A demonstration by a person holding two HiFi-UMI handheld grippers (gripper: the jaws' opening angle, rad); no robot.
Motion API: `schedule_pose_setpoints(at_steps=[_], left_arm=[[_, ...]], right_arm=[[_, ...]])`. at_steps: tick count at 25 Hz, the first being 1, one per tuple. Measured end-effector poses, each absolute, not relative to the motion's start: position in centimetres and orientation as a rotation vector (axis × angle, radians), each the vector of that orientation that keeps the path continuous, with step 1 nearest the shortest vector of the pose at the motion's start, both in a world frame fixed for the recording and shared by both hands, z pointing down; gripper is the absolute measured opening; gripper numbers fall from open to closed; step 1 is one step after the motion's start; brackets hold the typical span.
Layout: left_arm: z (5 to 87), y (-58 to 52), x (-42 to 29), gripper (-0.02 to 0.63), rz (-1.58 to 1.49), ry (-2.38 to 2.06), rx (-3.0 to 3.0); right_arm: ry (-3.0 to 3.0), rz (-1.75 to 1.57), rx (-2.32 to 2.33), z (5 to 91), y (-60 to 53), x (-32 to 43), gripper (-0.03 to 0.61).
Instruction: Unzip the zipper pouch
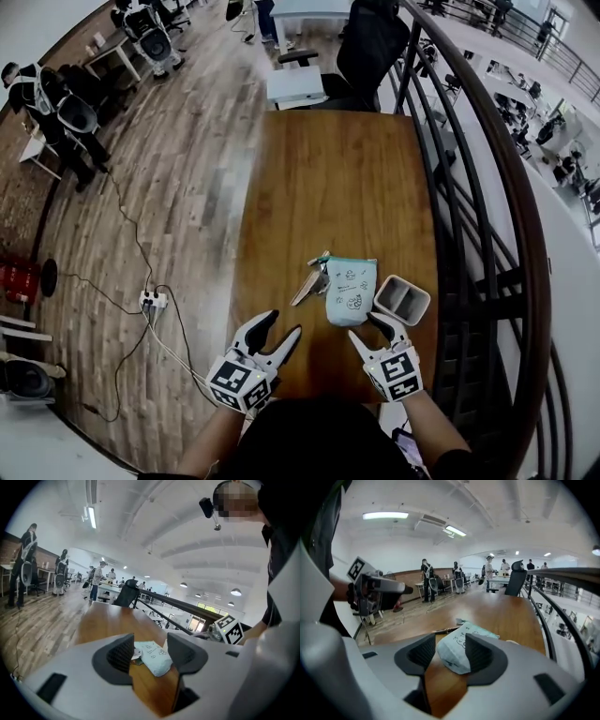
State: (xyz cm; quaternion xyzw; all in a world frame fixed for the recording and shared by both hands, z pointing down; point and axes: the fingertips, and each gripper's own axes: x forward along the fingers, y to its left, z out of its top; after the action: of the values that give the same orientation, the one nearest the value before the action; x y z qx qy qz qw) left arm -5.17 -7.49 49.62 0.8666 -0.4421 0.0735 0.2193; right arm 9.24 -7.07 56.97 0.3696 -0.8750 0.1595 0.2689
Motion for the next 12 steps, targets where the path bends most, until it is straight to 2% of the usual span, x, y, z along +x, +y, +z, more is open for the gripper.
schedule_pose_setpoints(at_steps=[4,12], left_arm=[[50.5,-7.0,-6.9,0.229,0.228,-1.210,2.350],[51.1,-6.6,-8.6,0.229,0.216,-1.227,2.308]], right_arm=[[-2.227,0.311,0.808,60.1,-7.3,7.6,0.237],[-2.103,0.185,0.632,62.8,-7.6,6.2,0.262]])
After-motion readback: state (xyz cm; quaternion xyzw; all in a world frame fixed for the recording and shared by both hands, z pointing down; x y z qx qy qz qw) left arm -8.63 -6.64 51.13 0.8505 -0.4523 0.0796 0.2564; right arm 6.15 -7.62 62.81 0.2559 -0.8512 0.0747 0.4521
